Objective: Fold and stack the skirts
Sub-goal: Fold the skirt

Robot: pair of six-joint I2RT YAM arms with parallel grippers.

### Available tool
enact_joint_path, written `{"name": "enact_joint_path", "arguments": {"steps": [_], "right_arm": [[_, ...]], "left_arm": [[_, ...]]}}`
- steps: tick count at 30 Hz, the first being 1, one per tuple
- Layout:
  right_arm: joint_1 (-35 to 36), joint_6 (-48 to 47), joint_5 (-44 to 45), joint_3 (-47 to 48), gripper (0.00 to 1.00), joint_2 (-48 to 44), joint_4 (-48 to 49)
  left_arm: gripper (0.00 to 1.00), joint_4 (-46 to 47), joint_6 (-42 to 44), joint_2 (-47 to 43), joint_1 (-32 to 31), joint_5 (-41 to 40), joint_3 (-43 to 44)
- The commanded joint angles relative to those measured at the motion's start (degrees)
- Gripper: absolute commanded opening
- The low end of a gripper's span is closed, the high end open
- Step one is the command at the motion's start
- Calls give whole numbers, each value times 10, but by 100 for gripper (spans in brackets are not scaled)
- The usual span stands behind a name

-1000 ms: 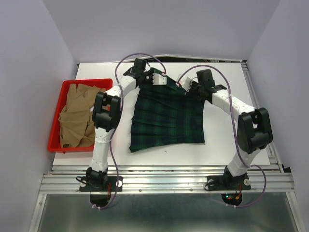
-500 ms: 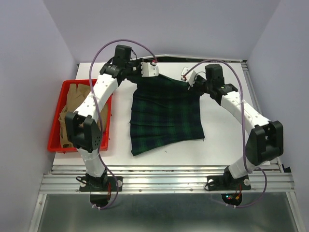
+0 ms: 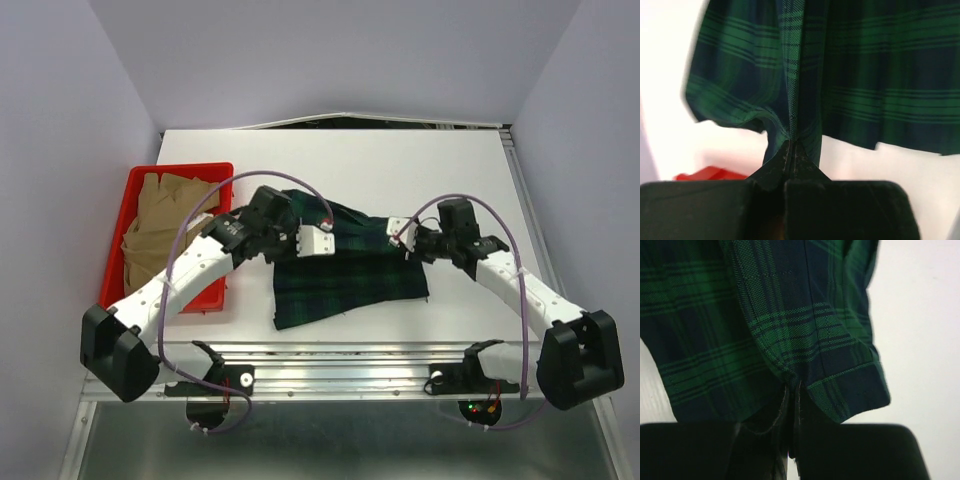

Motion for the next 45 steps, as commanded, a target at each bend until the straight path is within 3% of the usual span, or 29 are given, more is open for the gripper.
{"name": "enact_joint_path", "arguments": {"steps": [1,8,12,19,22,28,34,41,42,44,45], "right_arm": [[1,-57,9,-100,1,-30,54],[7,-57,6,-149,1,-44,79],[7,-5,20,-96,1,-7,85],[7,37,51,6,1,52,60],[7,40,52,34,1,36,33],[7,4,31,58,1,-40,-33],[7,-60,10,-6,1,-89,-69],[12,-150,-19,-125,2,-135,-82],[12,-169,-24,-135,27,-147,-96],[12,-200,-45,-147,74,-193,-158],[12,-195,-51,-147,82,-211,-171]], "left_arm": [[0,4,-125,4,-38,-37,-89],[0,51,-189,41,-81,-33,-144],[0,66,-220,100,-74,-84,-114],[0,31,-211,183,17,-106,32],[0,-21,-209,181,19,-107,118],[0,-129,-207,132,-6,-95,189],[0,-183,-224,48,-81,-72,97],[0,-138,-244,22,-178,-12,-66],[0,-137,-241,24,-184,-5,-74],[23,-134,-232,23,-184,-12,-86],[29,-130,-229,16,-183,-16,-87]]}}
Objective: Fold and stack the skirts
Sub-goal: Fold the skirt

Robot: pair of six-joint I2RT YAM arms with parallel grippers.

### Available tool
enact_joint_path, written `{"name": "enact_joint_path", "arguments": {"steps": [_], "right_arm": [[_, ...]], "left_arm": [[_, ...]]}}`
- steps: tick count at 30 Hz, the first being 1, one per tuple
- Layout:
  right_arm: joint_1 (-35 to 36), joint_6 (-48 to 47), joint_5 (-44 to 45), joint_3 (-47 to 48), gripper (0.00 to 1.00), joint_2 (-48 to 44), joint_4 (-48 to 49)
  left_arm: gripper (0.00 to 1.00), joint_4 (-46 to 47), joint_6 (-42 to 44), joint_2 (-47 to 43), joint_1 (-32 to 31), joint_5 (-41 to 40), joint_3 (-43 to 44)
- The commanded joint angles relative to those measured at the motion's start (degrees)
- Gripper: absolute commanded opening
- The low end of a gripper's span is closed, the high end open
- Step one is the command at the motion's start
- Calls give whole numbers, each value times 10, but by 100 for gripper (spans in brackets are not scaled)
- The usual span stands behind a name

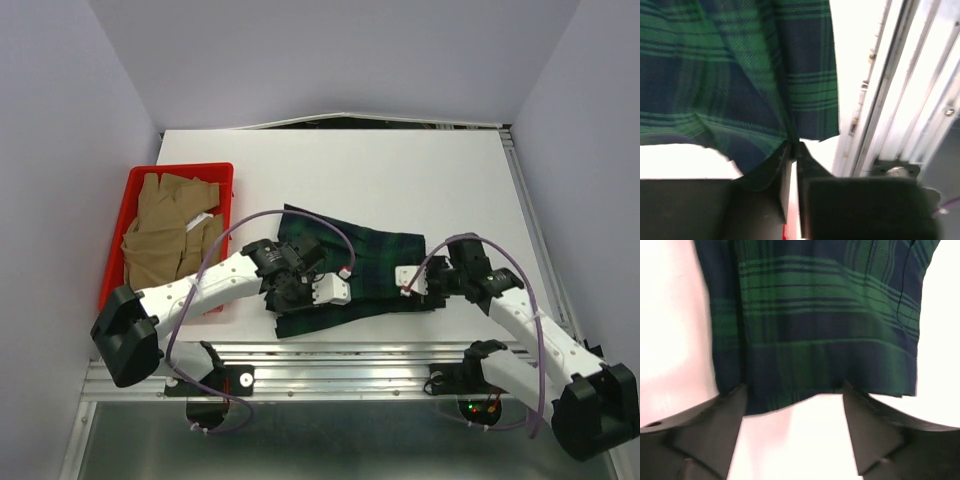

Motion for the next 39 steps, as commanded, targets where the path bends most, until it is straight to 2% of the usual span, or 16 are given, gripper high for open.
{"name": "enact_joint_path", "arguments": {"steps": [1,2,3,7,10,11,14,15,18,22,25,26,29,32,35,39], "right_arm": [[-2,-43,-33,-7,86,-83,-74],[-2,-8,-31,-2,88,-114,-66],[-2,8,-26,13,89,-123,-59],[-2,131,15,99,90,-93,-21],[-2,198,25,186,84,4,-9],[-2,261,14,221,79,61,16],[-2,305,3,265,72,152,36],[-2,311,4,281,67,211,38],[-2,320,10,319,60,280,39],[-2,323,31,321,56,356,36],[-2,324,42,306,53,374,26],[-2,328,52,301,52,380,20],[-2,346,82,278,52,389,19],[-2,385,108,285,52,416,47],[-2,426,119,348,52,482,70],[-2,474,127,480,50,600,71]], "left_arm": [[37,-11,3,-32,5,8,-9],[52,-8,7,-41,6,3,0],[59,1,8,-54,7,0,8],[63,1,1,-42,26,7,73],[61,41,-28,-19,53,23,97],[59,67,-44,-6,58,22,89],[54,106,-75,18,66,28,61],[52,134,-86,36,73,27,53],[43,164,-122,86,83,30,27],[34,186,-137,162,110,28,22],[29,196,-130,223,140,24,41],[26,198,-128,254,161,16,65],[25,201,-122,299,199,1,130],[22,187,-137,354,222,26,199],[21,183,-150,358,233,57,205],[20,194,-164,308,232,83,147]]}}
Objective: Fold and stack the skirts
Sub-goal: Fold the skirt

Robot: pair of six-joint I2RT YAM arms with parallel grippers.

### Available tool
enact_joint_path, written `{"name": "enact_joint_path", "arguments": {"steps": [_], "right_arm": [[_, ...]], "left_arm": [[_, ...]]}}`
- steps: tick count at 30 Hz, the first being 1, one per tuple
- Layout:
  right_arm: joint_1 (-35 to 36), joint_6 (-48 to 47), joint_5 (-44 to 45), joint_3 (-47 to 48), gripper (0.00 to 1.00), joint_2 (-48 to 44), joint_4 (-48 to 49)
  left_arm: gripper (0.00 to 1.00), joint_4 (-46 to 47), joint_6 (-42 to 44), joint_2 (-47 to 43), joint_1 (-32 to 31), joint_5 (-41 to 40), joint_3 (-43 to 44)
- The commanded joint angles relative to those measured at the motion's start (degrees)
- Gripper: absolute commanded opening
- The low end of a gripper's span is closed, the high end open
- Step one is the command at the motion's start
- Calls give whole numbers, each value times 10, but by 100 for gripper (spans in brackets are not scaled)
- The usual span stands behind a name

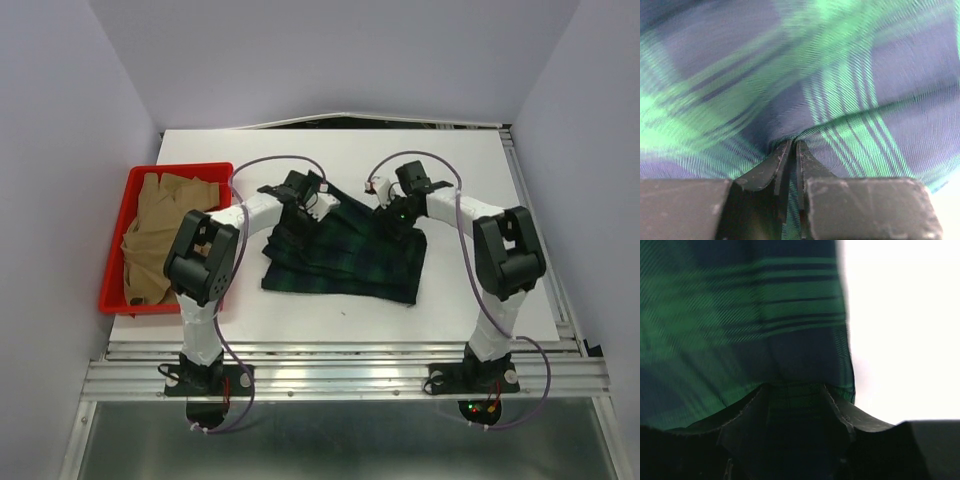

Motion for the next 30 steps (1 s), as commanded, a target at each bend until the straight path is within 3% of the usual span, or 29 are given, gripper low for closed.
{"name": "enact_joint_path", "arguments": {"steps": [1,5,9,12,15,20,21,26,30], "right_arm": [[0,73,22,122,50,104,47],[0,125,9,220,52,148,49],[-10,206,21,289,66,106,47],[-33,266,-3,268,72,26,50],[-81,335,-31,210,72,-51,50],[-182,415,-134,76,61,-147,39],[-204,418,-164,24,52,-162,36],[-228,453,-241,-137,35,-212,35],[-235,448,-244,-182,26,-193,52]], "left_arm": [[20,-13,-21,-61,-8,37,-60],[33,17,-40,-156,-9,46,-106],[44,58,-27,-248,-45,2,-94],[49,88,0,-264,-101,-66,-70],[49,88,23,-224,-135,-78,-21],[47,87,49,-140,-158,-47,34],[45,95,56,-120,-162,-37,40],[44,119,80,-63,-188,-5,72],[45,144,84,-39,-212,-12,84]]}}
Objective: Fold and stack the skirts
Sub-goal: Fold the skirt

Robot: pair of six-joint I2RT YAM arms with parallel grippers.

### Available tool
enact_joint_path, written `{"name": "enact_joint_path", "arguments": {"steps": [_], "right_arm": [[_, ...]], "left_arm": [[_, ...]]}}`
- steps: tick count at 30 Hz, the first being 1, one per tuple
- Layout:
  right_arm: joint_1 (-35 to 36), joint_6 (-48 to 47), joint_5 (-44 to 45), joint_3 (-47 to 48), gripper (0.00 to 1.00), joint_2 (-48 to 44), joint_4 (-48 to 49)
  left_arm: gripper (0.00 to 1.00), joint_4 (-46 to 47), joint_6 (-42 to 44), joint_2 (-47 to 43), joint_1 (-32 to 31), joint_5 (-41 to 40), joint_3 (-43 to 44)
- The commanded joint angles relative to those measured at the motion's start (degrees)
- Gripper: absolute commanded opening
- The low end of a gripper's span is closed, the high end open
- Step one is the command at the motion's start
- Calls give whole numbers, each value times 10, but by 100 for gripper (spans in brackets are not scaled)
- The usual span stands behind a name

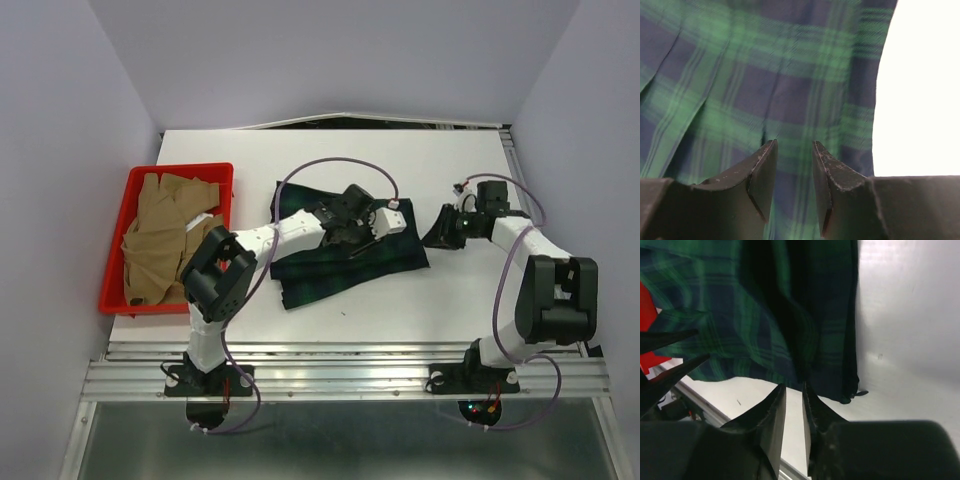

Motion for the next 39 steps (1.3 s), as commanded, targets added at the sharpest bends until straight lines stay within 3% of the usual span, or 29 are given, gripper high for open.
{"name": "enact_joint_path", "arguments": {"steps": [1,17,31,35,39], "right_arm": [[-17,17,-46,-39,23,10,19],[-37,31,-31,-99,20,114,132],[-37,27,-16,-115,20,115,141],[-37,28,-19,-117,20,113,141],[-37,28,-19,-116,20,119,141]], "left_arm": [[45,50,19,-6,-29,8,42],[52,79,38,98,-78,-32,126],[59,86,52,134,-94,-45,135],[57,104,44,153,-94,-94,145],[47,104,56,165,-94,-101,154]]}}
